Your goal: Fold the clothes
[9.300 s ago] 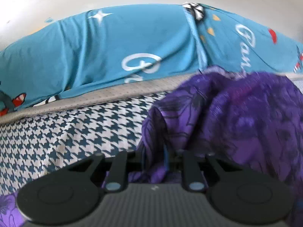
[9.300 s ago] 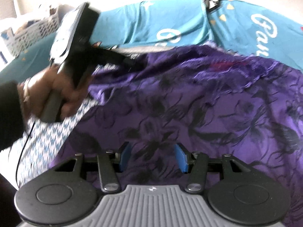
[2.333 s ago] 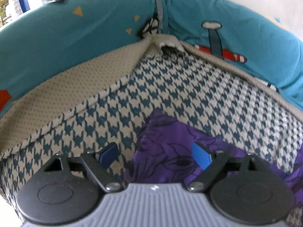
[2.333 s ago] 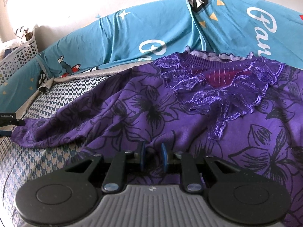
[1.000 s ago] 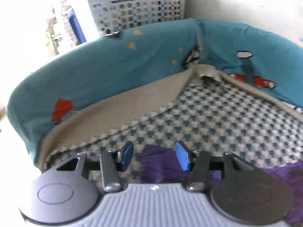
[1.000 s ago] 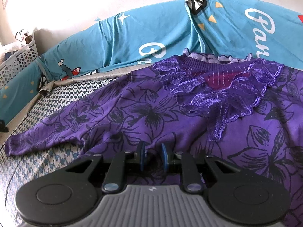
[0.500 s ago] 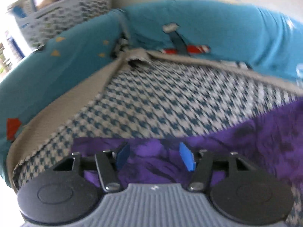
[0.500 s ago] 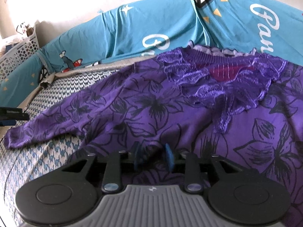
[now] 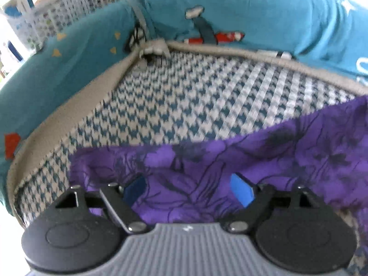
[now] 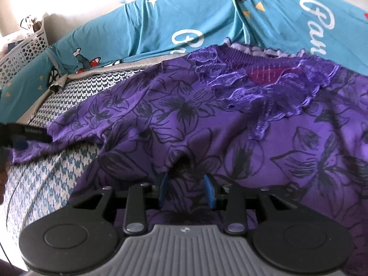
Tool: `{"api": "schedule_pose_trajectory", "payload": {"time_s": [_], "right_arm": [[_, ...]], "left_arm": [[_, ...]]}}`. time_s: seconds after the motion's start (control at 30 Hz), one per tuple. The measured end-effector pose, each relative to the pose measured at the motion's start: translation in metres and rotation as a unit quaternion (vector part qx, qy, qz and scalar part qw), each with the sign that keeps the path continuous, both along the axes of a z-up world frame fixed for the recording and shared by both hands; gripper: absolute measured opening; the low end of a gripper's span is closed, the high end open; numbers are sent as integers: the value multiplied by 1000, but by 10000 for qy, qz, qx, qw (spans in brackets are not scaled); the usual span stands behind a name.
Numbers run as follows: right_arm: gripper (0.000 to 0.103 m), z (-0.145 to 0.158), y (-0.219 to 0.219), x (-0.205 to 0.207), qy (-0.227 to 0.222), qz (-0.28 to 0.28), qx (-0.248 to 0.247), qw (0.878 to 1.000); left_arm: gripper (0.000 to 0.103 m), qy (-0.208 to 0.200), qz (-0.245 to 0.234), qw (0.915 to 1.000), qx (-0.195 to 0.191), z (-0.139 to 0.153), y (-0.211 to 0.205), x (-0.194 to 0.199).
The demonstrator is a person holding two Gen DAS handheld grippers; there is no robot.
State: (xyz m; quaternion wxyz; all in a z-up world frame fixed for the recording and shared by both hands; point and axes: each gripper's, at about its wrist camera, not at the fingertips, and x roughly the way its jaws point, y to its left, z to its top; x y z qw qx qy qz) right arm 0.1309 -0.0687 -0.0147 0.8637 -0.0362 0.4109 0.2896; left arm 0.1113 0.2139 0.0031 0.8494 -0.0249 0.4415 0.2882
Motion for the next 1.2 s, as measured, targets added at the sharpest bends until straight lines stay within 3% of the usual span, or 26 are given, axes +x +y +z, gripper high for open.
{"api": "schedule_pose_trajectory", "payload": {"time_s": [0.1, 0.2, 0.4, 0.67, 0.87, 1.2], "right_arm": [[34, 11, -10, -2, -329, -24, -52, 9994], [34, 23, -25, 3, -630, -79, 6, 9980], [34, 47, -69, 28, -1006, -593, 170, 9930], [35, 56, -129, 61, -1190, -1422, 280, 9823], [47, 52, -169, 89, -1387, -1991, 282, 9697], [48, 41, -205, 134, -1065, -2549, 528, 9596]], "left_arm": [[82, -298, -115, 9995, 17, 13, -17, 3], [97, -587, -313, 9978, -41, 21, -41, 7], [97, -819, -1127, 9901, 184, 24, -101, 15], [99, -741, -1956, 9778, -88, 11, -165, 25], [100, -506, -2347, 9706, -192, -4, -196, 25], [100, -298, -2654, 9629, -391, -16, -226, 35]]}}
